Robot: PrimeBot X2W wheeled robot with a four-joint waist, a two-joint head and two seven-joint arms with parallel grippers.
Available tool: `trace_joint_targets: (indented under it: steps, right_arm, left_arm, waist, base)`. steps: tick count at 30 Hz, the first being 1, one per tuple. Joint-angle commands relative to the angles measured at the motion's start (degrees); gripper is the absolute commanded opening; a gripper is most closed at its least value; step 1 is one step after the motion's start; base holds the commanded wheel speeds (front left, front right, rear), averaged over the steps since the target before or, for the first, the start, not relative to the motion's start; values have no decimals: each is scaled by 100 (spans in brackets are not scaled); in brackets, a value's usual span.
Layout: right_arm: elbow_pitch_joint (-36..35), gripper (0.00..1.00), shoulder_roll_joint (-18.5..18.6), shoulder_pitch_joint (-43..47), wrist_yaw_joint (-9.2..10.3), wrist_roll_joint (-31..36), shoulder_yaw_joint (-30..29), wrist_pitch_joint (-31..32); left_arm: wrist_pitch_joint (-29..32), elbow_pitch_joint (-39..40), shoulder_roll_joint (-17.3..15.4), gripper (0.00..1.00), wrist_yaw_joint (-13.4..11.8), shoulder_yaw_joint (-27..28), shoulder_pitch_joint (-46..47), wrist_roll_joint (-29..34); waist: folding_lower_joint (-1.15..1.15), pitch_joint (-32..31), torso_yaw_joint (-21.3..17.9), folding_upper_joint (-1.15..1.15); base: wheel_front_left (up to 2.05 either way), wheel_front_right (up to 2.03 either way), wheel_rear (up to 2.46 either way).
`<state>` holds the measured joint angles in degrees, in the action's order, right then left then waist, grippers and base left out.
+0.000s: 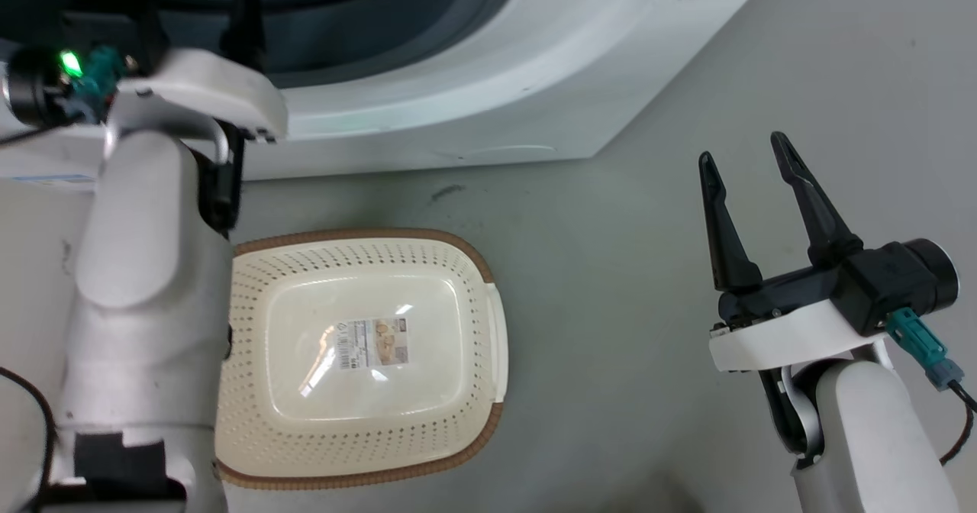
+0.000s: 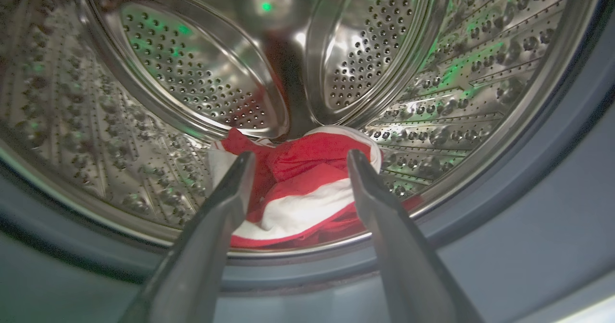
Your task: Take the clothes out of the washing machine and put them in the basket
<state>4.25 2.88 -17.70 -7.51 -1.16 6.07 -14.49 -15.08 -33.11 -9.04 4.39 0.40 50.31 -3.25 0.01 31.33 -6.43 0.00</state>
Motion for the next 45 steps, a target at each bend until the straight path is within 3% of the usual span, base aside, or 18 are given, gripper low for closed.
trace_joint_targets:
  steps: [1,8,14,32,33,34,35,39,45]
  right_arm:
    - [23,100,-1,-148,4,-66,42,-37]
    - [104,100,-3,-344,4,-290,256,-71]
    - [44,100,-3,-468,4,-500,437,-72]
    - [-39,100,-3,-523,4,-953,834,-72]
    - [-42,100,-4,-531,4,-977,842,-72]
    - [-43,100,-4,-533,4,-992,852,-72]
    - [-42,100,-3,-533,4,-1000,858,-72]
    - [-13,100,-4,-538,4,-1042,862,-72]
    - [78,100,-3,-560,4,-1008,795,-72]
  left_arm:
    - [-13,-179,-71,100,33,23,270,2]
    - [29,-1202,-452,100,89,2,1389,48]
    - [514,-2062,-787,100,154,-170,2378,170]
    - [3314,-3555,-1459,100,287,-623,3904,240]
    - [3420,-3587,-1476,86,287,-631,3939,229]
    - [3516,-3616,-1495,39,279,-630,3954,209]
    - [3619,-3651,-1501,3,277,-610,3976,172]
    - [3783,-3659,-1532,0,205,-615,4043,148]
    - [3341,-3516,-1485,0,130,-566,3760,31]
  waist:
    - [-1,290,-225,0]
    - [-1,692,-506,0]
    - [-1,928,-735,0]
    - [-1,1249,-1382,0]
    - [-1,1259,-1400,0]
    - [-1,1262,-1416,0]
    - [-1,1264,-1429,0]
    - [-1,1270,-1449,0]
    - [-1,1153,-1354,0]
  base:
    - [0,0,0]
    - [0,0,0]
    - [0,0,0]
    - [0,0,0]
    - [0,0,0]
    - [0,0,0]
    - [0,0,0]
    - [0,0,0]
    - [0,0,0]
